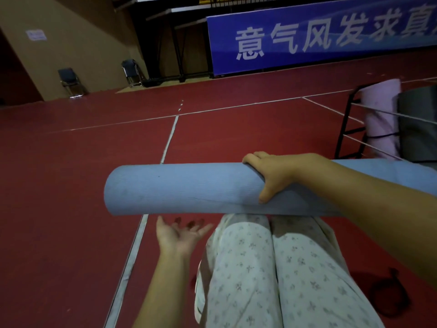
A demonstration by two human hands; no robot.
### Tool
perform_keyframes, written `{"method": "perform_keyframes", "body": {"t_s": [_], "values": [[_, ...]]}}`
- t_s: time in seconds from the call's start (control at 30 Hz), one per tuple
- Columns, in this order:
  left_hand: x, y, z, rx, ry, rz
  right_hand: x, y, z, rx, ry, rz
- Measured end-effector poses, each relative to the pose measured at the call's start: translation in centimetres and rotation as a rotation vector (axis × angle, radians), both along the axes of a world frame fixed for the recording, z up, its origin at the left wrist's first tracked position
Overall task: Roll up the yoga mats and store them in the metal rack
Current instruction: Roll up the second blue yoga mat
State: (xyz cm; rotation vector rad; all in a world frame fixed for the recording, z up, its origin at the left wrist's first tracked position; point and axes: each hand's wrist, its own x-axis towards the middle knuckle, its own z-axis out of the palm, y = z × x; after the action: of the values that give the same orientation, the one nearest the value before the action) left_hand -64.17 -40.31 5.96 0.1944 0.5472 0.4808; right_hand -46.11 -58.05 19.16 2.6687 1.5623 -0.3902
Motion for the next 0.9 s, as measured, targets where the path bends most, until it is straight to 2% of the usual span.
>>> {"method": "perform_keyframes", "body": {"t_s": [0.1,0.3,0.43,0.6,0.67,0.77,0.9], "values": [[1.2,-0.4,0.1,-0.011,-0.18,-0.031,0.2,-0.5,-0.4,0.003,-0.001,0.004],[3.4,-1.4,2.6,0.029,-0.17,-0.027,-0.2,-0.8,-1.0,0.001,-0.186,0.029],[4.7,-0.4,5.4,0.121,-0.213,0.025,0.6,-1.0,-0.3,0.156,-0.231,-0.012],[7.1,-0.5,9.9,0.344,-0.228,0.019,3.1,-1.9,1.6,0.335,-0.166,-0.052],[8.0,-0.2,11.1,0.411,-0.252,0.011,3.7,-2.6,2.1,0.389,-0.077,-0.053],[8.9,0.2,12.2,0.514,-0.282,-0.059,3.6,-1.9,3.2,0.513,0.157,-0.058],[9.6,-2.2,12.1,0.804,-0.16,-0.23,2.6,-0.8,3.9,0.898,0.513,-0.066]]}}
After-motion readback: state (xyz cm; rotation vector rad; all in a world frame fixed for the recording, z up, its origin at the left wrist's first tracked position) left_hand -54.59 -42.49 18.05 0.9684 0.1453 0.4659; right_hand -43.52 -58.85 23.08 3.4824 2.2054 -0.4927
